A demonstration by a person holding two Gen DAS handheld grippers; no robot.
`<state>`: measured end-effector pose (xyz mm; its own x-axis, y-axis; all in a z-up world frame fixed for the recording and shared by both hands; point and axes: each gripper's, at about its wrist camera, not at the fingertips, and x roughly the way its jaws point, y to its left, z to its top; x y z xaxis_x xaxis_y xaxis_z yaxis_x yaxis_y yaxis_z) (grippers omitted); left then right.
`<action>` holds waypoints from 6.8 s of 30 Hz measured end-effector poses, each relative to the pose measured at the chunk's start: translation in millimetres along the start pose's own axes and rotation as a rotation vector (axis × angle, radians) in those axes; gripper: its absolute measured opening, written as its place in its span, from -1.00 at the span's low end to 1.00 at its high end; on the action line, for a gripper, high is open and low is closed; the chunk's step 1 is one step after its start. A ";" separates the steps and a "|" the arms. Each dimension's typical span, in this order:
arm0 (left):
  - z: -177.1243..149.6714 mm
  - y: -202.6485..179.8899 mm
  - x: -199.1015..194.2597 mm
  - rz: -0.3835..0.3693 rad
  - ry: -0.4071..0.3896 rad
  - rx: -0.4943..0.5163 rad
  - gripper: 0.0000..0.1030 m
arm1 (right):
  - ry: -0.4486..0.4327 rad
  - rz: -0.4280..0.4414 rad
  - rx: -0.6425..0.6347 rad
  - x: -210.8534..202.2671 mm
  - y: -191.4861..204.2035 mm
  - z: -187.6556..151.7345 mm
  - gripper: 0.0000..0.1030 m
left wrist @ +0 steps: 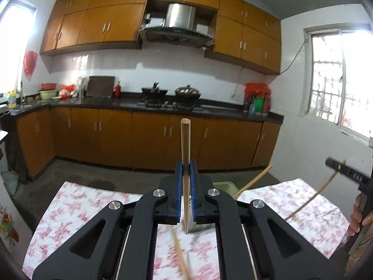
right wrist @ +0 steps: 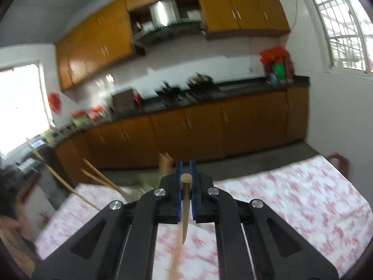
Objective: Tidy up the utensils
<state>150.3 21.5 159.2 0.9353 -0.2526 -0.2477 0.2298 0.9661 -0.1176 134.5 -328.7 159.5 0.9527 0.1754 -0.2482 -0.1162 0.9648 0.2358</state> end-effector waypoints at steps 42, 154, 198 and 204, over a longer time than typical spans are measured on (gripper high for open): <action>-42.2 8.1 25.6 0.030 -0.032 -0.083 -0.37 | 0.244 -0.184 0.039 72.4 -26.1 -95.9 -0.39; -217.8 94.5 108.9 0.217 0.586 -0.167 -0.83 | 0.562 -0.366 -0.041 141.3 -51.6 -234.8 -0.59; -196.8 66.5 70.3 0.231 0.535 0.007 -0.84 | 0.424 -0.357 -0.040 103.7 -51.4 -191.9 -0.85; -121.9 68.2 42.6 0.201 0.297 -0.063 -0.84 | 0.257 -0.334 -0.061 80.2 -36.8 -140.1 -0.85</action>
<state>173.1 70.2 23.4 0.8390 -0.0715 -0.5394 0.0236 0.9952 -0.0953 175.9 -322.7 -0.7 0.8407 -0.1133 -0.5295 0.1632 0.9854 0.0483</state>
